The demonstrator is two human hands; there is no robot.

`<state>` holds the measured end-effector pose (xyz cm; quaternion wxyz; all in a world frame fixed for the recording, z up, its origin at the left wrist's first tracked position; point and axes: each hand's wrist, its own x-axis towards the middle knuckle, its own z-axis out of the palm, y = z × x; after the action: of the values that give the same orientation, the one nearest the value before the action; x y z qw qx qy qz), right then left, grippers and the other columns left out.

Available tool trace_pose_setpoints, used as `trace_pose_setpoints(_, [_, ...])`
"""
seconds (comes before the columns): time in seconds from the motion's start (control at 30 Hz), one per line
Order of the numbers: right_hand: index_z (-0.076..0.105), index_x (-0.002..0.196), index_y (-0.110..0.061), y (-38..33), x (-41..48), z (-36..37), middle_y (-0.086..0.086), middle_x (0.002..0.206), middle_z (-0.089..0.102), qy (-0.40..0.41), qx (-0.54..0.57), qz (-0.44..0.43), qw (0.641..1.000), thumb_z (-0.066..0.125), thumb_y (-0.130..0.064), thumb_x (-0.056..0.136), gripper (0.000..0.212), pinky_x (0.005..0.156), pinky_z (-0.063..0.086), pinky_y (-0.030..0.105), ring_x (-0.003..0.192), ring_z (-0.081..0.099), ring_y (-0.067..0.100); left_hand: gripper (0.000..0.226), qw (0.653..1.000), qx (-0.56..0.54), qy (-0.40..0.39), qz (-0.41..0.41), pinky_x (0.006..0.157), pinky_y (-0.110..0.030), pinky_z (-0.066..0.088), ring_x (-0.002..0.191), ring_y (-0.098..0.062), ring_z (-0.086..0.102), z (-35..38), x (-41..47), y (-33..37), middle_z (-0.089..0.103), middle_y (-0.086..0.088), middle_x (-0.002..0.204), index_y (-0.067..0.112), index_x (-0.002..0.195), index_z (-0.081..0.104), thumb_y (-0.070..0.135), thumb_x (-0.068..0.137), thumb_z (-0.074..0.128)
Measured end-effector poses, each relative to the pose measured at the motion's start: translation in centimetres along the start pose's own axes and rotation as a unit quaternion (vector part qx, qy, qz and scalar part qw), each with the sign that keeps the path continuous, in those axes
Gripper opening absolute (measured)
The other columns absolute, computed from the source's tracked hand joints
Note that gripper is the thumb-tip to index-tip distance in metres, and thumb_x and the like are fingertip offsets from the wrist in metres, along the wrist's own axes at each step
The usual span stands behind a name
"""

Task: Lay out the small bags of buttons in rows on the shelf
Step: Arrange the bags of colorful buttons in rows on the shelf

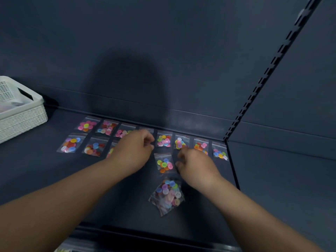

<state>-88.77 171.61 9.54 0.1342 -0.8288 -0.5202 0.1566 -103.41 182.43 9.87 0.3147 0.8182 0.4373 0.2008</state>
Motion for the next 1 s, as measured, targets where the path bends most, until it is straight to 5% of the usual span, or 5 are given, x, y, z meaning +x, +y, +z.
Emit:
trace_pose_setpoints(0.07, [0.062,0.098,-0.011,0.3,-0.1,0.3,0.007,0.099,0.062,0.067,-0.045,-0.102,0.992,0.053,-0.011,0.088,0.014,0.074,0.049,0.032,0.092,0.058,0.029,0.016,0.994,0.096,-0.007,0.044,0.082,-0.027,0.041,0.101,-0.019,0.055,-0.2,-0.4,-0.9,0.06,-0.002,0.106,0.015,0.103,0.064,0.015,0.09,0.056])
trace_pose_setpoints(0.2, [0.072,0.098,-0.013,1.1,0.8,1.3,0.005,0.111,0.067,0.064,-0.036,-0.245,0.967,0.062,0.006,0.076,0.031,0.089,0.04,0.022,0.104,0.058,0.028,0.022,0.973,0.21,-0.009,0.099,0.087,-0.032,0.043,0.106,-0.024,0.052,-0.3,-1.0,-2.4,0.061,-0.005,0.11,0.014,0.107,0.067,0.013,0.088,0.056])
trace_pose_setpoints(0.43, [0.068,0.11,-0.013,0.8,2.0,2.5,0.001,0.117,0.064,0.011,-0.018,-0.226,0.974,0.063,-0.019,0.088,0.024,0.095,0.043,0.029,0.111,0.054,0.021,0.017,0.959,0.263,-0.045,0.096,0.084,-0.033,0.045,0.098,-0.022,0.054,-0.1,-1.3,-3.4,0.06,-0.003,0.105,0.016,0.098,0.066,0.012,0.088,0.052])
trace_pose_setpoints(1.0, [0.064,0.117,-0.016,-0.1,2.7,3.1,0.002,0.115,0.06,0.037,-0.011,-0.195,0.98,0.062,-0.028,0.089,0.031,0.092,0.035,0.022,0.112,0.048,0.02,0.019,0.967,0.23,-0.054,0.095,0.086,-0.032,0.044,0.104,-0.019,0.052,-0.3,-1.2,-3.6,0.058,-0.002,0.109,0.019,0.106,0.064,0.025,0.092,0.052])
